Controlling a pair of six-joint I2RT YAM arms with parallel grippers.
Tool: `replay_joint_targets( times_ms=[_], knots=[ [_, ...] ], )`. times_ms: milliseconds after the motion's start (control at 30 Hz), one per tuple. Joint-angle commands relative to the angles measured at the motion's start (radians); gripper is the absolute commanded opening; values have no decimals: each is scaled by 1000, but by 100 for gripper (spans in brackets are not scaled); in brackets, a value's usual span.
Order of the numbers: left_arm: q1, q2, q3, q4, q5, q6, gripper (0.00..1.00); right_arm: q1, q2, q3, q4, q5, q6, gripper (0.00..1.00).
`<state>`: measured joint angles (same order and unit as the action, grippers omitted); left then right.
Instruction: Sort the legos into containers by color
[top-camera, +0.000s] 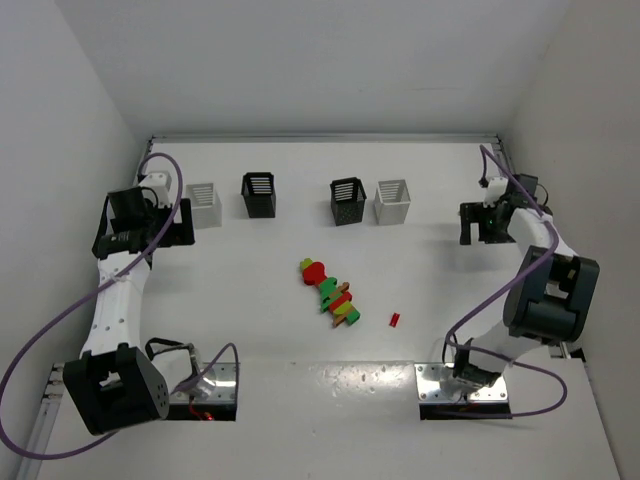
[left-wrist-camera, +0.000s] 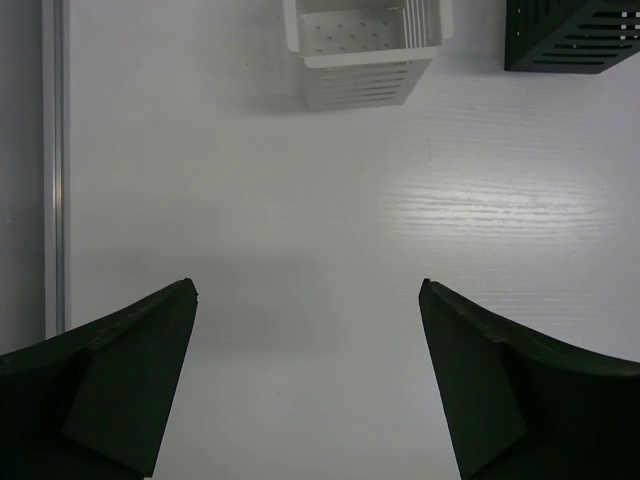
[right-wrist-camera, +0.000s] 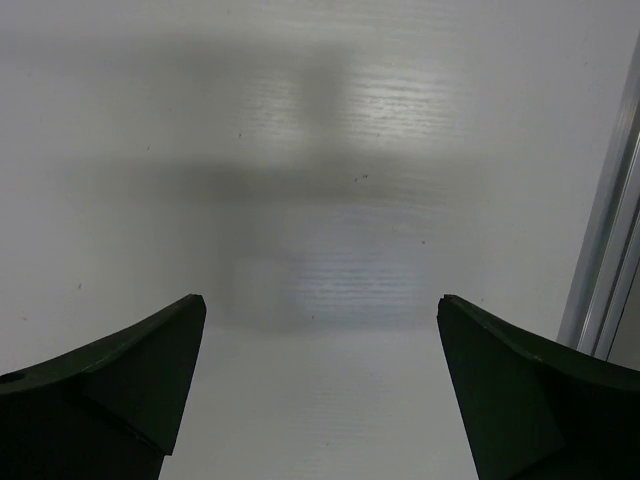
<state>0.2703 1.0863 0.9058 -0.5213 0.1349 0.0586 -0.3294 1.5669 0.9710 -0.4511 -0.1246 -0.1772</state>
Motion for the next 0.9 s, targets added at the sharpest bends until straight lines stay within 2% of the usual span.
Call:
replay_joint_targets(
  times_ms=[0, 67, 100, 167, 200, 300, 367, 433, 500, 600, 633, 700, 767, 867],
  knots=[
    [12, -34, -5, 33, 12, -8, 100, -5, 37, 98, 31, 0, 25, 100],
    [21, -34, -5, 33, 28, -8, 100, -14, 86, 127, 58, 11, 54, 95],
    [21, -34, -5, 33, 46, 1, 100, -14, 105, 164, 58, 11, 54, 88],
    [21, -34, -5, 33, 55, 1, 100, -14, 168, 220, 58, 11, 82, 83],
    [21, -34, -5, 33, 68, 1, 100, -14, 189, 239, 58, 2, 82, 76],
    [21, -34, 5, 23, 80, 12, 100, -14, 251, 288, 58, -24, 93, 71],
    [32, -46, 5, 23, 80, 12, 100, -5, 262, 307, 58, -24, 93, 77],
    [32, -55, 15, 23, 89, 12, 100, -5, 239, 298, 97, -1, 102, 100],
    [32, -65, 24, 23, 89, 12, 100, 4, 199, 244, 181, 25, 125, 100],
    [41, -34, 53, 23, 89, -44, 100, 4, 185, 232, 183, 60, 137, 100],
    [41, -2, 64, 11, 78, -64, 100, -6, 196, 265, 161, 42, 122, 89],
    [41, 29, 84, 10, 42, -141, 100, -20, 246, 294, 97, -16, 90, 76],
    [50, 40, 94, 10, 38, -151, 100, -20, 283, 333, 71, 3, 77, 71],
    [69, 8, 50, 82, 107, -108, 100, -20, 318, 351, 55, -32, 77, 71]
  ],
)
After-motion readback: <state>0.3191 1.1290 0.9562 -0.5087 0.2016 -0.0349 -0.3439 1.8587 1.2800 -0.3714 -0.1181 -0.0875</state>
